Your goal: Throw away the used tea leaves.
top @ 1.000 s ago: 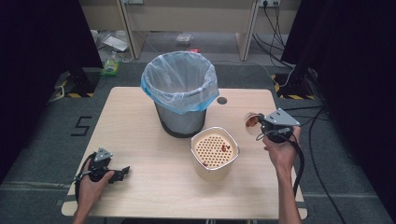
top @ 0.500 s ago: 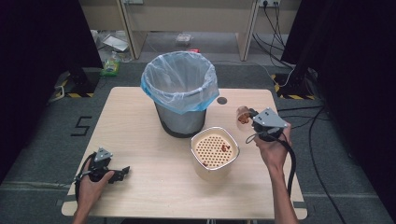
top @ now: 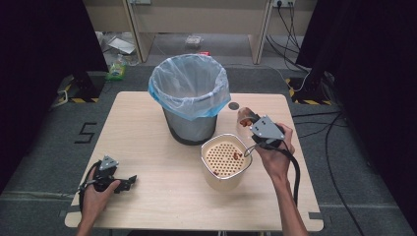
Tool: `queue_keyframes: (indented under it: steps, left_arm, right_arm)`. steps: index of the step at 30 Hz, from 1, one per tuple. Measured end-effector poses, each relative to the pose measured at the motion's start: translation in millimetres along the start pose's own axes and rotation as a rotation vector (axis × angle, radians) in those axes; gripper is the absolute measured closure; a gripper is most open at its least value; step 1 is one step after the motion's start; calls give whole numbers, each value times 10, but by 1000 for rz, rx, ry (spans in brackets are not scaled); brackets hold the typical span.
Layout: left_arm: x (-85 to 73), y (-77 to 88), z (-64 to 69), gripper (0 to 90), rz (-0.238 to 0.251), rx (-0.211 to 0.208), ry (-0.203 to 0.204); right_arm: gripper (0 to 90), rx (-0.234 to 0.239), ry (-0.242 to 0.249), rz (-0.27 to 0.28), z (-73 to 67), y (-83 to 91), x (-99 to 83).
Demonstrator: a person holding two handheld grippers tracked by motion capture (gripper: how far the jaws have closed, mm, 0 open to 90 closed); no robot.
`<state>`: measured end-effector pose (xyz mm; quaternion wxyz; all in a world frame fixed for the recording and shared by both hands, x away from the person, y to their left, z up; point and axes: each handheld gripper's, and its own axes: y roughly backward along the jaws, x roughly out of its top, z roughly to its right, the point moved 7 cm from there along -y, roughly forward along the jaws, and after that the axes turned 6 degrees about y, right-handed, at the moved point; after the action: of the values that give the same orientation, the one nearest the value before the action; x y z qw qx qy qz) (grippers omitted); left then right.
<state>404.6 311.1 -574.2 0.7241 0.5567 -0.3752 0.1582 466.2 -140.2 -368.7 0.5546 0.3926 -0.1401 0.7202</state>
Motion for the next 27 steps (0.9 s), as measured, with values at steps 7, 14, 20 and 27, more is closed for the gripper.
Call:
queue_keyframes:
  steps: [7, 14, 20, 27]
  left_arm:
    - [0, 0, 0, 0, 0, 0, 0]
    - [0, 0, 0, 0, 0, 0, 0]
    - [0, 0, 0, 0, 0, 0, 0]
    - [0, 1, 1, 0, 0, -1, -1]
  right_arm:
    - [900, -9, 57, 60, -97, -38, 107]
    - [900, -72, 167, 137, -186, -18, 235]
    - [900, -135, 297, 177, -333, 26, 334]
    - [900, -183, 294, 198, -352, 66, 330]
